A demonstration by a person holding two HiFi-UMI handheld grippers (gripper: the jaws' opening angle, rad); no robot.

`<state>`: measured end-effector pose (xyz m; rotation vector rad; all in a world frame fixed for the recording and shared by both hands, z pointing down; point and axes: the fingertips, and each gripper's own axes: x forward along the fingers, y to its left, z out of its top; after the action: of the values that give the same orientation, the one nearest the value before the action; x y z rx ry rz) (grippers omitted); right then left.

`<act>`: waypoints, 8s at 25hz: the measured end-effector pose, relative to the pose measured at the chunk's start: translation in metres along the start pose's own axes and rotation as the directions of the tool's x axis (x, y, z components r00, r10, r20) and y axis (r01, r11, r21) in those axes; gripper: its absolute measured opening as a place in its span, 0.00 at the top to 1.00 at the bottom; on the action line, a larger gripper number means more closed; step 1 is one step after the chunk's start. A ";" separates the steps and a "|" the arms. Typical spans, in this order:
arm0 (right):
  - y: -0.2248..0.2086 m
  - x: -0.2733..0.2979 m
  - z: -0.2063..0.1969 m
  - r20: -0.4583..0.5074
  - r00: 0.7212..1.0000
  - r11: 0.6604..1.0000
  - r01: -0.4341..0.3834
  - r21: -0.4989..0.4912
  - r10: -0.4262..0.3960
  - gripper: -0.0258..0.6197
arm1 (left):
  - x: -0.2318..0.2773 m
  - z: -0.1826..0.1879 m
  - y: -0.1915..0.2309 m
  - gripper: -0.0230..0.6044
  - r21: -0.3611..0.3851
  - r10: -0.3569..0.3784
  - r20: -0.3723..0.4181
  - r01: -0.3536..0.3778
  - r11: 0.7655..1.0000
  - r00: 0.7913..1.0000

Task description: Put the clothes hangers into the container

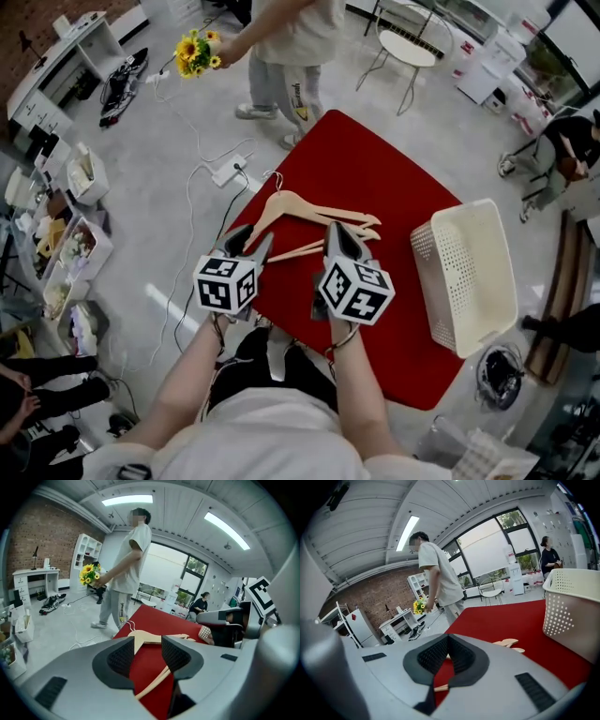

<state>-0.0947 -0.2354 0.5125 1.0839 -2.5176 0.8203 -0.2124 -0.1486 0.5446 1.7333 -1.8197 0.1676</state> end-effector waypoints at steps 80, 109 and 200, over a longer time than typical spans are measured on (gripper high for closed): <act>-0.033 -0.016 0.015 0.103 0.968 0.971 0.218 0.094 -0.228 0.94 | 0.068 0.031 0.001 0.77 0.209 -0.109 -0.207 0.153 0.966 0.972; -0.119 -0.167 0.071 0.332 0.862 0.921 0.326 0.215 -0.383 0.94 | 0.044 0.104 -0.166 0.78 0.376 -0.290 -0.080 0.298 0.877 0.954; -0.339 -0.273 0.043 0.215 0.653 0.655 0.562 0.506 -0.726 0.94 | 0.206 0.054 -0.497 0.74 0.669 -0.597 -0.375 0.653 0.355 0.709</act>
<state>0.3377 -0.2938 0.4854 2.3495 -1.9409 0.9589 0.2461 -0.4192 0.4494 2.8728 -0.8670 0.7664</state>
